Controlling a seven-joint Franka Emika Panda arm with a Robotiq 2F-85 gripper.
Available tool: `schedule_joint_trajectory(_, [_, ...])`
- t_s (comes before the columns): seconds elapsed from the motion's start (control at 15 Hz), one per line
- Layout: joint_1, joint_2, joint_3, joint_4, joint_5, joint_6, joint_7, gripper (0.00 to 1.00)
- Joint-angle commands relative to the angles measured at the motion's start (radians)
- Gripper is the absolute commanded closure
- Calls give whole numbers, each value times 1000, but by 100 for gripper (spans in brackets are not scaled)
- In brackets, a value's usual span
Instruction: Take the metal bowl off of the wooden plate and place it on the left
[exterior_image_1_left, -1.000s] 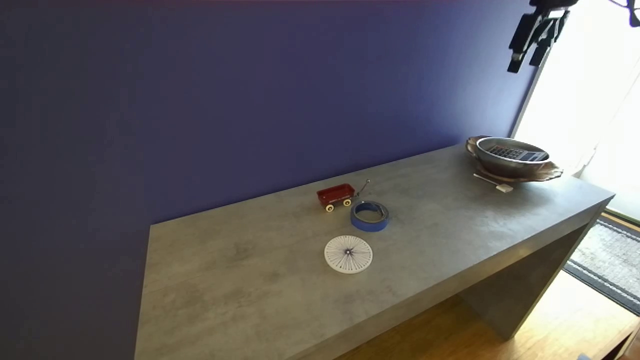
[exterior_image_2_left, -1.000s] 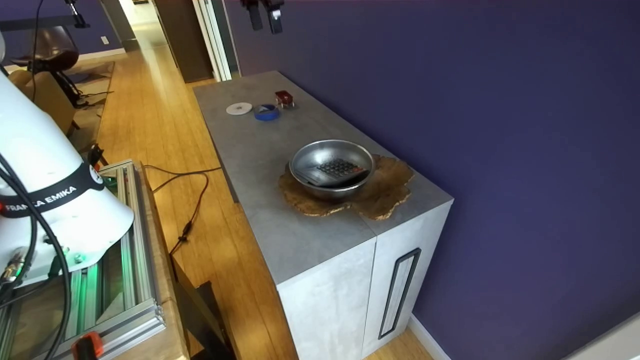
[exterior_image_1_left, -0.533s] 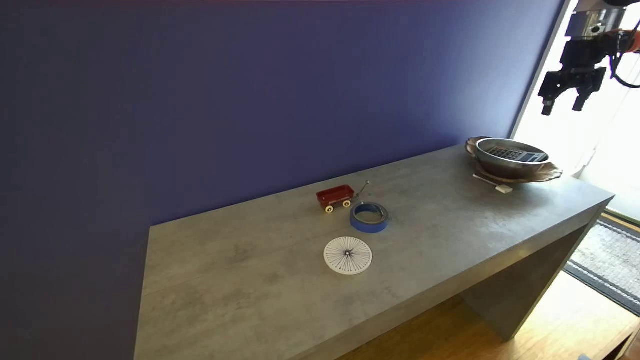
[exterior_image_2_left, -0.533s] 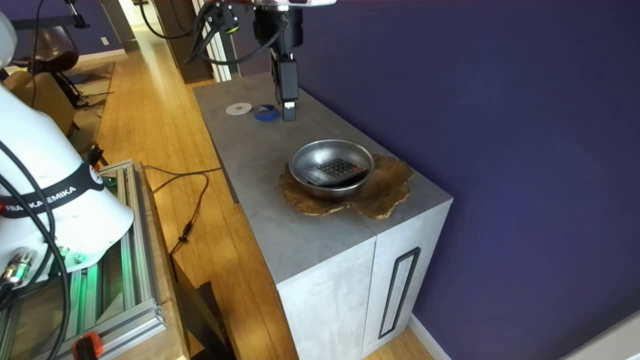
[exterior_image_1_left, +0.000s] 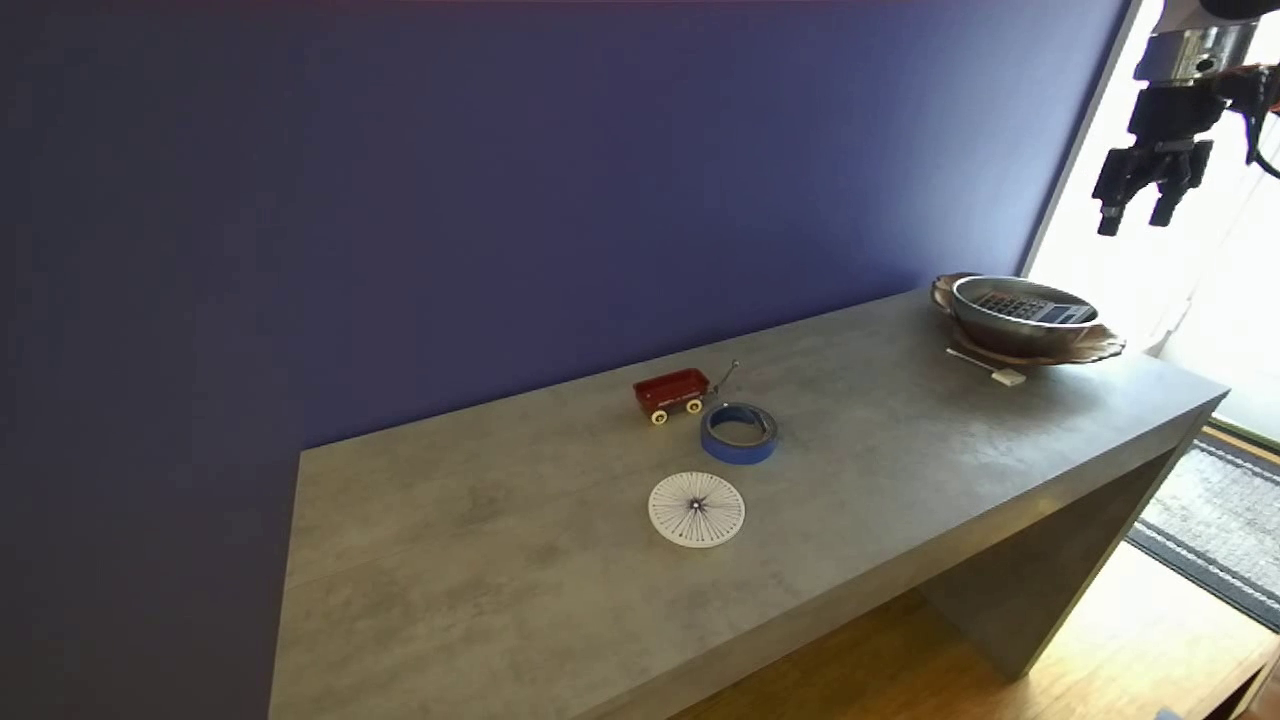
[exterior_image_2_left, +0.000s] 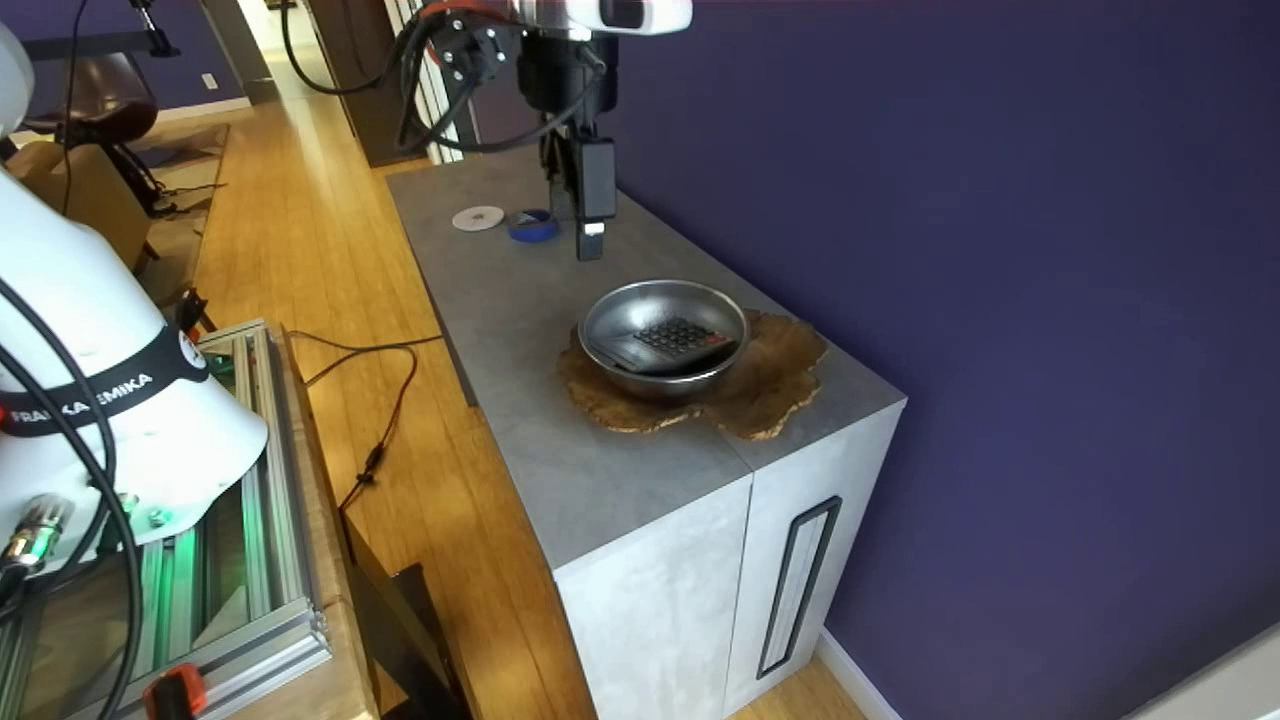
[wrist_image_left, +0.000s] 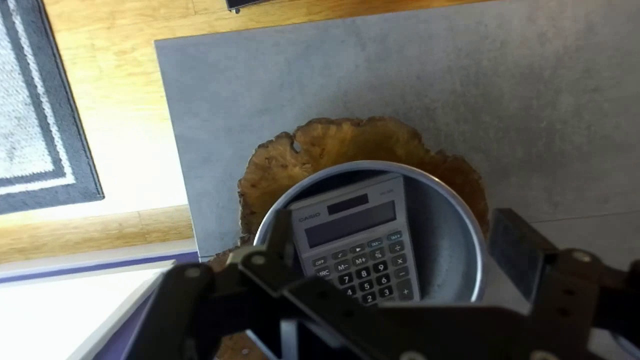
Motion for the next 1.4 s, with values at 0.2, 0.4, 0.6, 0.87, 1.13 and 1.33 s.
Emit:
schedule_joint_trajectory(0.2, [13,292,-145,246,223,-116,-507,0])
schedule_joint_trajectory(0.4, [-27,269,-117,224,226,-131,-511,0])
schedule_joint_trajectory(0.6, [-62,381,-103,324,267,-190,-572,0])
schedule_joint_trajectory(0.87, [-94,427,-75,359,331,-214,-631,0])
schedule_joint_trajectory(1.13, [-174,512,-49,421,398,-277,-841,0])
schedule_joint_trajectory(1.33, [-220,570,-49,464,403,-262,-887,0])
